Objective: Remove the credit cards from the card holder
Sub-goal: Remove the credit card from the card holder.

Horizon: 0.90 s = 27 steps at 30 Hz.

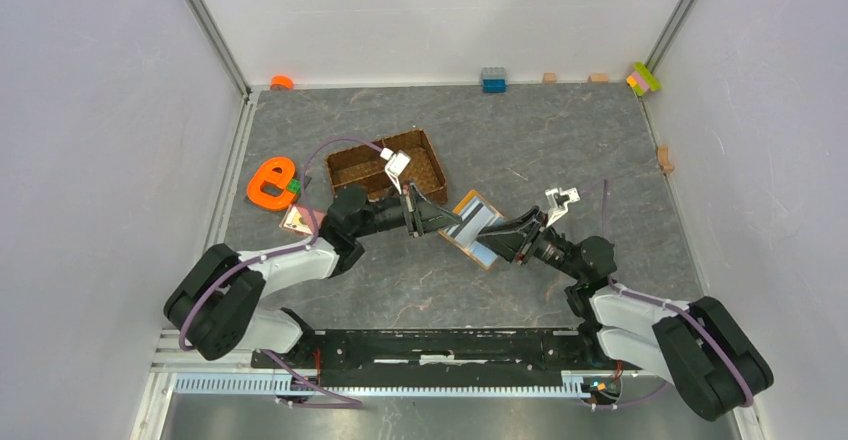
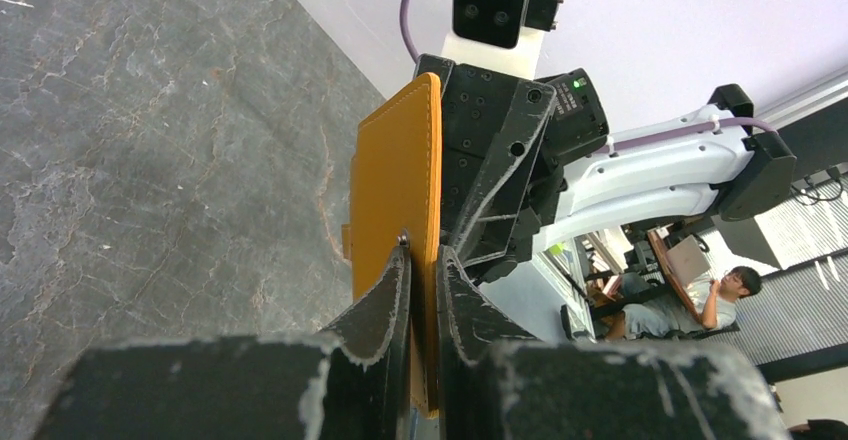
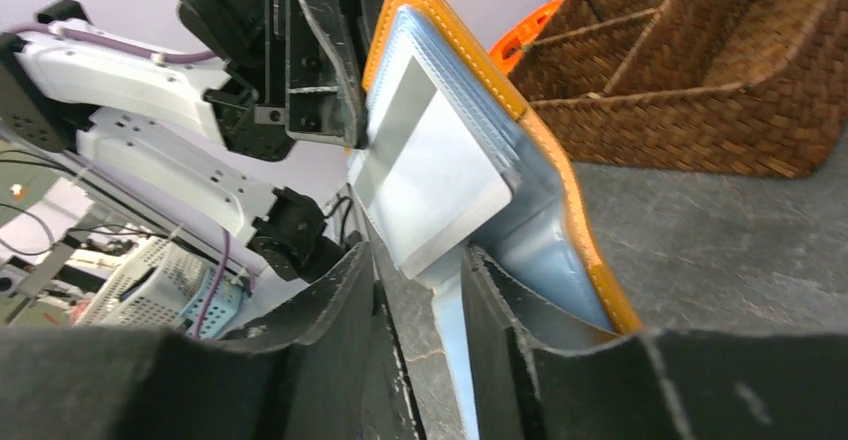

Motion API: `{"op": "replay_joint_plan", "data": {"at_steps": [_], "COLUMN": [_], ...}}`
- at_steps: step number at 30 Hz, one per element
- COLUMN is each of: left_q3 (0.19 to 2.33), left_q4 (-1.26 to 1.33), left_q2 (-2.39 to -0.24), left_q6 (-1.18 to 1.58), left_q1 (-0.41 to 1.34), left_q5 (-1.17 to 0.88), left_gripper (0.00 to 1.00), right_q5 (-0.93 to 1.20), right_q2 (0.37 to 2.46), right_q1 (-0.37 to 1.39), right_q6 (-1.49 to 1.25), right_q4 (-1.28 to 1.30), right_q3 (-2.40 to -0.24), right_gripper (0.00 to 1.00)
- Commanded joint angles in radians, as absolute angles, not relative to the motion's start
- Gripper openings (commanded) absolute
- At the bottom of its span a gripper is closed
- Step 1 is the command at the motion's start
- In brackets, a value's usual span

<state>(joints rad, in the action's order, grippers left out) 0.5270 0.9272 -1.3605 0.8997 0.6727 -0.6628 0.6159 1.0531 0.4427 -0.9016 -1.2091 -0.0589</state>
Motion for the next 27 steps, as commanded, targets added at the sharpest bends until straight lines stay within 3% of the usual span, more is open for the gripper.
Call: {"op": "replay_joint_plan", "data": {"at_steps": [1, 6, 10, 15, 20, 27], "left_q3": [0.533, 0.548, 0.565, 0.566, 0.585, 0.592], "left_q4": [1.077, 1.107, 1.064, 1.058, 1.095, 1.192], "left_q2": [-1.356, -1.384, -1.379, -1.373, -1.418, -1.467], "left_q6": [0.98, 0.962, 0.914, 0.9, 0.941, 1.011], "left_q1": [0.676, 0.707, 0.735, 0.74, 0.749, 0.753], "left_q5": [-0.73, -0.762, -0.768, -0.773, -0.804, -0.836], "left_gripper": [0.02, 0.02, 0.02, 0.05, 0.05, 0.02], "right_q5": [0.658, 0.647, 0.635, 0.622, 0.623, 0.623], "right_q2": [1.117, 1.119, 1.111, 1.106, 1.103, 1.099], "right_q1": [0.435, 0.434, 0.435, 0.434, 0.434, 0.434], "right_q6": [-0.996, -0.985, -0.966, -0.943, -0.944, -0.94], "right_q4": [-1.445, -1.389, -1.35, -1.301, -1.305, -1.304], "right_q3": [-0.063, -0.072, -0.075, -0.083, -0.081, -0.081], "right_gripper": [0.45, 0.54, 0.55, 0.4, 0.36, 0.48]}}
